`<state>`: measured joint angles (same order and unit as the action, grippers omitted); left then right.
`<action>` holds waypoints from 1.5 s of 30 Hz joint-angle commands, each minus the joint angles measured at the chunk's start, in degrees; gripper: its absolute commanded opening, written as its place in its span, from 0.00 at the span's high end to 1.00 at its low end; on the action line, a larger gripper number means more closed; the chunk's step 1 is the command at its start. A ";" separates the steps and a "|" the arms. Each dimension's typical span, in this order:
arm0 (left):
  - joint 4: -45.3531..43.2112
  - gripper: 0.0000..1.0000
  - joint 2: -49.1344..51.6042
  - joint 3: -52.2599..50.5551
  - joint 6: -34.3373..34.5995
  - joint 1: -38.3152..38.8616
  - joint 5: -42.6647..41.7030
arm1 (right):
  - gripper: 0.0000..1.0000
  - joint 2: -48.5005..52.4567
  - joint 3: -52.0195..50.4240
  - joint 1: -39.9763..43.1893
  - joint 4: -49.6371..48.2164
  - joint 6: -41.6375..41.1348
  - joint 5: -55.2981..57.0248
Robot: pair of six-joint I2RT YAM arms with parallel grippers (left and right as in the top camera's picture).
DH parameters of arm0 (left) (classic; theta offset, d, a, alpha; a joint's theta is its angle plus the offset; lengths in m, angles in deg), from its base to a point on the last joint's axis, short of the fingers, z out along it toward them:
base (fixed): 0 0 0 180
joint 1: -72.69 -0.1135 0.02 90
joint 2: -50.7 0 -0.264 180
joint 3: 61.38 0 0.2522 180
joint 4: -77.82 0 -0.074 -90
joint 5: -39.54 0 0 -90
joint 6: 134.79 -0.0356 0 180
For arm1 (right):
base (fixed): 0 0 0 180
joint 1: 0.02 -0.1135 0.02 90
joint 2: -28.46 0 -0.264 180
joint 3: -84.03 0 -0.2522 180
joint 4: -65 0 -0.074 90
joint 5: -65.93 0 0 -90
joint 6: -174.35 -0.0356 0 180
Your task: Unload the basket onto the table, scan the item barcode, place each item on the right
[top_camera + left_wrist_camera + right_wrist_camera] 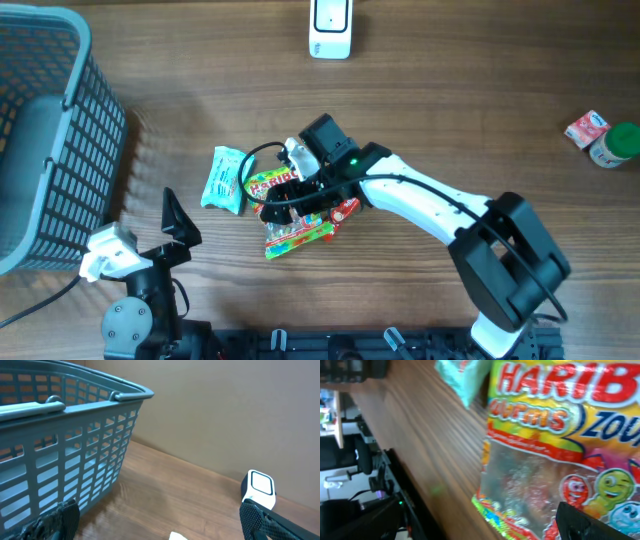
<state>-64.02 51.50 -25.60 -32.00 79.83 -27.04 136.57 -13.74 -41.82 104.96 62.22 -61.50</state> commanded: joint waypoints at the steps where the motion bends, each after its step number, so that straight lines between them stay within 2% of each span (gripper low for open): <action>1: 0.74 0.00 -0.52 -0.59 0.33 0.26 -0.92 | 0.00 5.40 -0.35 -0.13 -0.26 -0.79 0.83; 10: 5.22 0.00 -0.52 -0.59 0.33 0.26 -0.92 | 0.00 12.94 -0.35 -0.13 -1.46 -0.96 -5.09; 21: 6.36 0.00 -0.52 -0.59 0.35 0.26 -0.92 | 0.00 12.94 -0.28 0.59 -0.28 -0.61 -7.74; 26: 6.36 0.00 -0.52 -0.59 0.33 0.26 -0.92 | 0.00 9.09 -0.04 1.66 1.40 -0.33 -10.27; 31: 6.36 0.00 -0.52 -0.59 0.33 0.26 -0.92 | 0.00 0.66 -0.04 1.66 3.02 0.66 -5.14; 35: 6.36 0.00 -0.52 -0.59 0.33 0.26 -0.92 | 0.00 -4.33 -0.07 1.66 5.35 1.07 3.74; 38: 6.36 0.00 -0.52 -0.59 0.33 0.26 -0.92 | 0.00 -4.15 -0.37 1.66 7.82 1.01 8.79; 45: 6.36 0.00 -0.52 -0.59 0.33 0.26 -0.92 | 0.00 -0.76 -1.77 1.64 9.40 0.94 12.72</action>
<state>-57.55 51.50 -25.62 -32.00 79.83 -27.48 133.05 -14.73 -40.25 114.42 62.33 -53.85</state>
